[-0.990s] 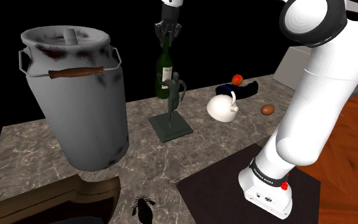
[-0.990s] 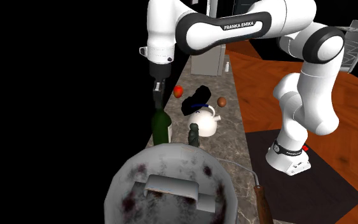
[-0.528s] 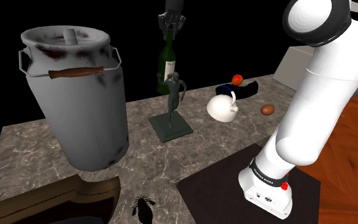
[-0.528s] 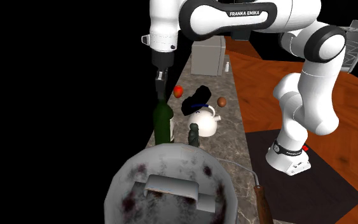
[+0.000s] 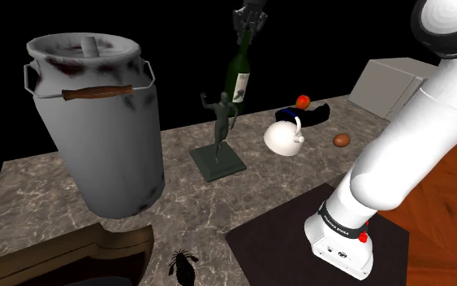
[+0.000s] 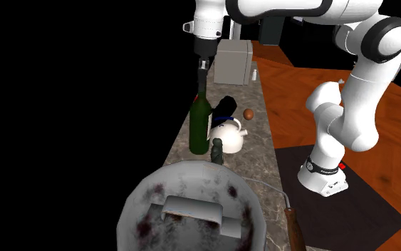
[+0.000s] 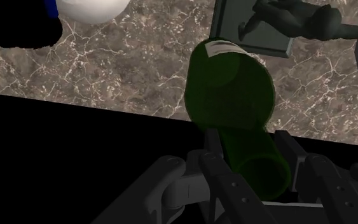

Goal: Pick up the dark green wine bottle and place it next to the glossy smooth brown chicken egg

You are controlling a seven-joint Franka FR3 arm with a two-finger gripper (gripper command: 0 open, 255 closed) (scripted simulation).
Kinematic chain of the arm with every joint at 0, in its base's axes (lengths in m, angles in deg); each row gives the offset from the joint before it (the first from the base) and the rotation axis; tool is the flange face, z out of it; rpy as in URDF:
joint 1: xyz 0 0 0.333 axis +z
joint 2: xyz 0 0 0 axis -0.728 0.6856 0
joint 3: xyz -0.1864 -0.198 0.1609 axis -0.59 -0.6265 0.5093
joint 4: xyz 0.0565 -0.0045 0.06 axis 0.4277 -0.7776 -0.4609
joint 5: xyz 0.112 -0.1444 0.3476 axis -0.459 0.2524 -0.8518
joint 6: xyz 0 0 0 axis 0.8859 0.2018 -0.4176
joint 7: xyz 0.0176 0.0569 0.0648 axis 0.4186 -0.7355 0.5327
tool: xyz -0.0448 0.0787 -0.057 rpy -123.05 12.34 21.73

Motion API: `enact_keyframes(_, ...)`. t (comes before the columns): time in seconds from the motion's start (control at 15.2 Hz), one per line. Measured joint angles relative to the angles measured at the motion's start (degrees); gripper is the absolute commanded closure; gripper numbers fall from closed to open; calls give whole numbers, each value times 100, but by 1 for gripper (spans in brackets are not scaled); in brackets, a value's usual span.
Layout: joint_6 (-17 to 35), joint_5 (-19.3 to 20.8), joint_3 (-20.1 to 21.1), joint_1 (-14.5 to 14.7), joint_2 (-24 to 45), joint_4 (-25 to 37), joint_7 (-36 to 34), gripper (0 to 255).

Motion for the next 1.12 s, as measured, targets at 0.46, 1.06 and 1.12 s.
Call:
enact_keyframes(0.46, -367, 157, -290, -252, -939, -551, 530, 255)
enact_keyframes(1.06, -1062, 431, -773, -586, -1787, -658, 1347, 255)
enact_keyframes(1.12, -1168, 468, -843, -626, -1861, -617, 1460, 255)
